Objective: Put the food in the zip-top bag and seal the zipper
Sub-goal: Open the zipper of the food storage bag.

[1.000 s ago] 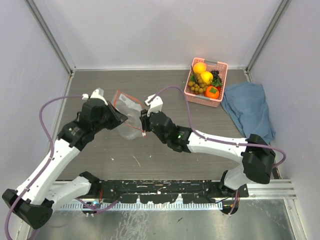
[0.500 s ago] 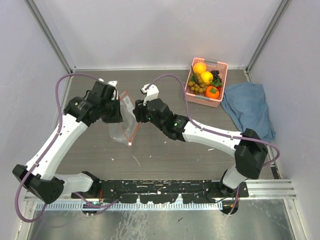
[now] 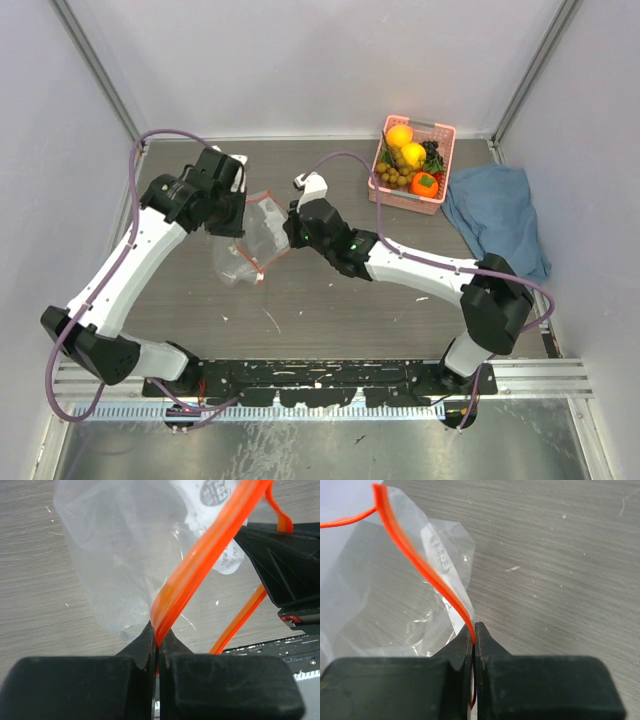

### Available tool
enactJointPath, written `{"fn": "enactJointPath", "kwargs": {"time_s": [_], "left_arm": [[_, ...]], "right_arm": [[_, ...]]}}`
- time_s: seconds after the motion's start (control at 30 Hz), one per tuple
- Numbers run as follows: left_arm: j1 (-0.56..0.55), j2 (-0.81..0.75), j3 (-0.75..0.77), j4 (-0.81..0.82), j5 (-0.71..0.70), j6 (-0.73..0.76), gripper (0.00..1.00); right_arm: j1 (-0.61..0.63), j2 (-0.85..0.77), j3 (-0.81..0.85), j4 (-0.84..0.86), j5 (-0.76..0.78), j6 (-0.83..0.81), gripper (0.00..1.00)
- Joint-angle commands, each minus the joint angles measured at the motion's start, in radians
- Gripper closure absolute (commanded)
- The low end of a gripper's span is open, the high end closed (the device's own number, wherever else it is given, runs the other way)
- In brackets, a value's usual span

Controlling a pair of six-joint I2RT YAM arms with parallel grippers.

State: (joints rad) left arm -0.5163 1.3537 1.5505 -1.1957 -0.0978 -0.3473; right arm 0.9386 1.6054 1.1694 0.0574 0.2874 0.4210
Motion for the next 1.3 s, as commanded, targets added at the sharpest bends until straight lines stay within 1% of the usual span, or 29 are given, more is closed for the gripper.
{"fn": "enactJointPath", "kwargs": {"time_s": [0.0, 0.03, 0.17, 0.3, 0.4, 0.53, 0.6, 0.63, 0.7, 0.8, 0.87, 0.9, 0.97, 1.17, 1.27], "left_arm": [[-0.002, 0.025, 0.084, -0.016, -0.053, 0.061, 1.0], [-0.002, 0.034, 0.101, -0.015, -0.062, 0.068, 1.0], [-0.003, 0.064, 0.148, -0.007, -0.115, 0.104, 1.0], [-0.002, 0.12, 0.185, -0.014, -0.132, 0.122, 1.0], [-0.002, 0.136, 0.135, 0.024, -0.134, 0.131, 1.0], [-0.002, 0.12, 0.031, 0.108, -0.126, 0.137, 1.0], [-0.002, 0.103, -0.007, 0.147, -0.11, 0.141, 1.0], [-0.002, 0.095, -0.028, 0.167, -0.101, 0.141, 1.0], [-0.002, 0.087, -0.056, 0.193, -0.086, 0.143, 1.0], [-0.003, 0.105, -0.066, 0.188, -0.09, 0.14, 1.0], [-0.002, 0.119, -0.063, 0.18, -0.088, 0.13, 1.0], [-0.002, 0.125, -0.06, 0.175, -0.085, 0.128, 1.0], [-0.002, 0.128, -0.06, 0.172, -0.076, 0.126, 1.0], [-0.002, 0.121, -0.064, 0.174, -0.051, 0.128, 1.0], [-0.002, 0.124, -0.058, 0.164, -0.051, 0.129, 1.0]], "right_arm": [[-0.018, -0.011, -0.049, 0.051, 0.026, 0.087, 0.97], [-0.018, -0.008, -0.059, 0.054, 0.037, 0.106, 0.99], [-0.022, 0.009, -0.095, 0.064, 0.078, 0.147, 0.99], [-0.047, 0.028, -0.135, 0.118, 0.059, 0.168, 0.99], [-0.054, 0.038, -0.154, 0.181, 0.029, 0.163, 0.99], [-0.058, 0.029, -0.164, 0.221, -0.032, 0.136, 0.93], [-0.059, 0.014, -0.169, 0.231, -0.049, 0.109, 0.87], [-0.062, 0.007, -0.17, 0.236, -0.059, 0.09, 0.82], [-0.069, -0.013, -0.169, 0.236, -0.13, 0.049, 0.75], [-0.085, -0.053, -0.177, 0.222, -0.169, 0.024, 0.71], [-0.099, -0.082, -0.176, 0.202, -0.208, -0.002, 0.64], [-0.106, -0.096, -0.173, 0.188, -0.238, -0.024, 0.59], [-0.109, -0.126, -0.158, 0.137, -0.279, -0.081, 0.52], [-0.164, -0.193, -0.09, -0.06, -0.355, -0.231, 0.4], [-0.209, -0.196, -0.043, -0.167, -0.312, -0.295, 0.37]]}}
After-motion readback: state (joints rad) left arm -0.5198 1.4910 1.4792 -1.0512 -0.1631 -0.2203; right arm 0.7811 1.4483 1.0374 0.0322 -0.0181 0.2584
